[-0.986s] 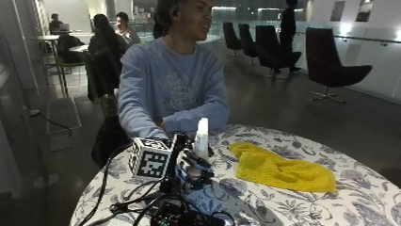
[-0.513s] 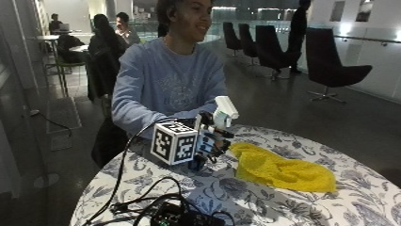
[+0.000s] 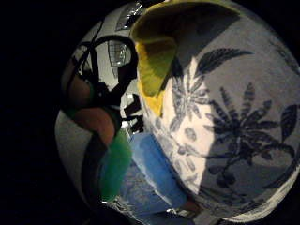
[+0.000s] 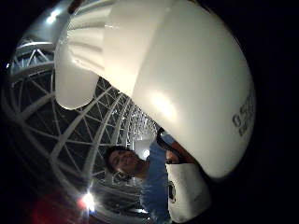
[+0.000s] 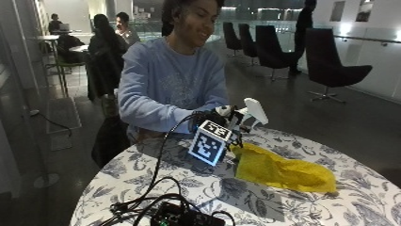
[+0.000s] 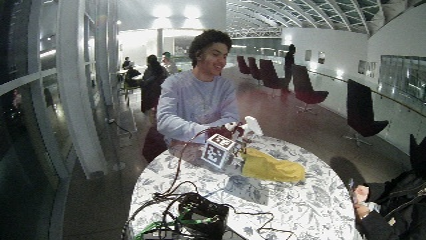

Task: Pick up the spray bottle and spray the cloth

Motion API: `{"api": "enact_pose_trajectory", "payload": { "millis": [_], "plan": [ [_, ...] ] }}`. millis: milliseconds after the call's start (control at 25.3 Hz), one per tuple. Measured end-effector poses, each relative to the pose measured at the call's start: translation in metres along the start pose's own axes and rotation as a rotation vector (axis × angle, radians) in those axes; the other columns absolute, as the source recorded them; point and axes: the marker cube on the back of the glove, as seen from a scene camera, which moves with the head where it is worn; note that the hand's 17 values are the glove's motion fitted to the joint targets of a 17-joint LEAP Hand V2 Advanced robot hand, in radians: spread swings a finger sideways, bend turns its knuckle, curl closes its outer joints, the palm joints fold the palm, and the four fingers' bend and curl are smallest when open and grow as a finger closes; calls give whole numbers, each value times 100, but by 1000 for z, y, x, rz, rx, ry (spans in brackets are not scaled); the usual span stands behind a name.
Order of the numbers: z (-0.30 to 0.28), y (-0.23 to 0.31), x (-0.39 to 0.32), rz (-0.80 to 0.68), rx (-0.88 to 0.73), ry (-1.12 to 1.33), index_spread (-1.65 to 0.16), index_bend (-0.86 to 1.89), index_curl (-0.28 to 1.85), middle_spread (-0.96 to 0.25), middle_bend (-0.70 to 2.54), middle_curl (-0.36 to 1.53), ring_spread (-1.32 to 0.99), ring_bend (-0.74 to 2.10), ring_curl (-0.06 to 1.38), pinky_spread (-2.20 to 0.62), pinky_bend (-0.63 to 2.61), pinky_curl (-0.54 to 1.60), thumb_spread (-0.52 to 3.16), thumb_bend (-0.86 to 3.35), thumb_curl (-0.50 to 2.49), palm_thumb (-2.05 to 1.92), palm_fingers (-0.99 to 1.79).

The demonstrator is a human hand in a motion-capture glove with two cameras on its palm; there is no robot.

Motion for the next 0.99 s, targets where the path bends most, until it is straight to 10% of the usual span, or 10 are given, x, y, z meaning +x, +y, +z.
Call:
{"api": "enact_pose_trajectory", "payload": {
  "millis": [986],
  "plan": [
    [37,-23,11,205,-133,-69,-20,6,16,-1,29,48,0,67,41,7,47,38,73,-3,67,92,105]
  ]
}}
